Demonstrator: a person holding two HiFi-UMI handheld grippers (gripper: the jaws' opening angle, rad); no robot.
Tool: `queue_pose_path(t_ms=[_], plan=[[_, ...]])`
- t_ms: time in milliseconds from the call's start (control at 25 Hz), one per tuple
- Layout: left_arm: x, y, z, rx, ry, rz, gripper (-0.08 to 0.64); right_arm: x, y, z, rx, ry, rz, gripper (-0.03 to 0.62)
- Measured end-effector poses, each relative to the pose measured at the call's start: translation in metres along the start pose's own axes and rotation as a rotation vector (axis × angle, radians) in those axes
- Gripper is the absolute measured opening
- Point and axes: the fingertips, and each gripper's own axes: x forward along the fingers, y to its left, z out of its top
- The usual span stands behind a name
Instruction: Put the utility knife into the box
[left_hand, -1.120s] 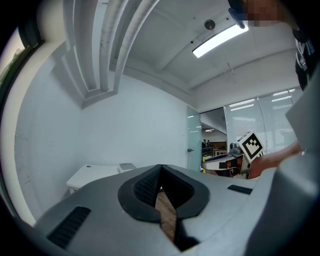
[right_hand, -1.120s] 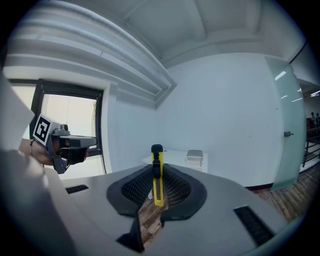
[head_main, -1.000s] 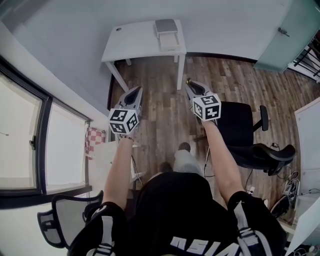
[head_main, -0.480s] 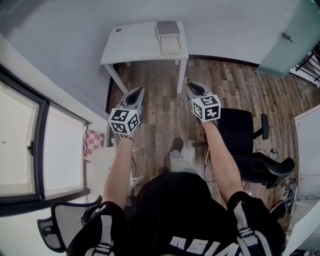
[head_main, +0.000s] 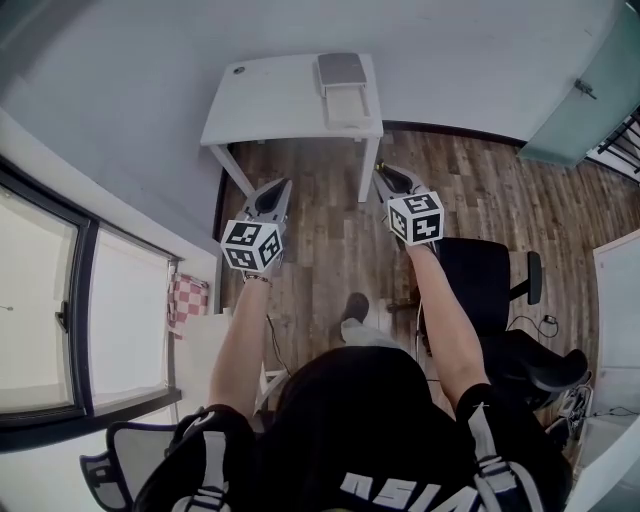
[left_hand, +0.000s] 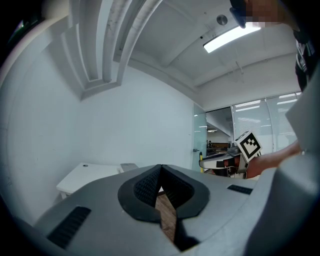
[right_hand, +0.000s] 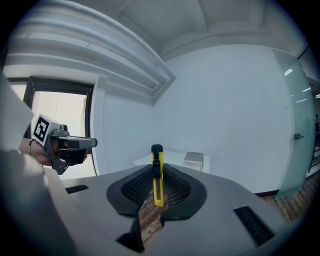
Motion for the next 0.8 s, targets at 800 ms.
queue_pose_path(t_ms=[800], plan=[[0.112, 0.045, 0.01, 0.008, 0.042, 0.039, 0.025, 0.092, -0.096, 0.017, 0.04, -0.024, 0.029, 0.074]])
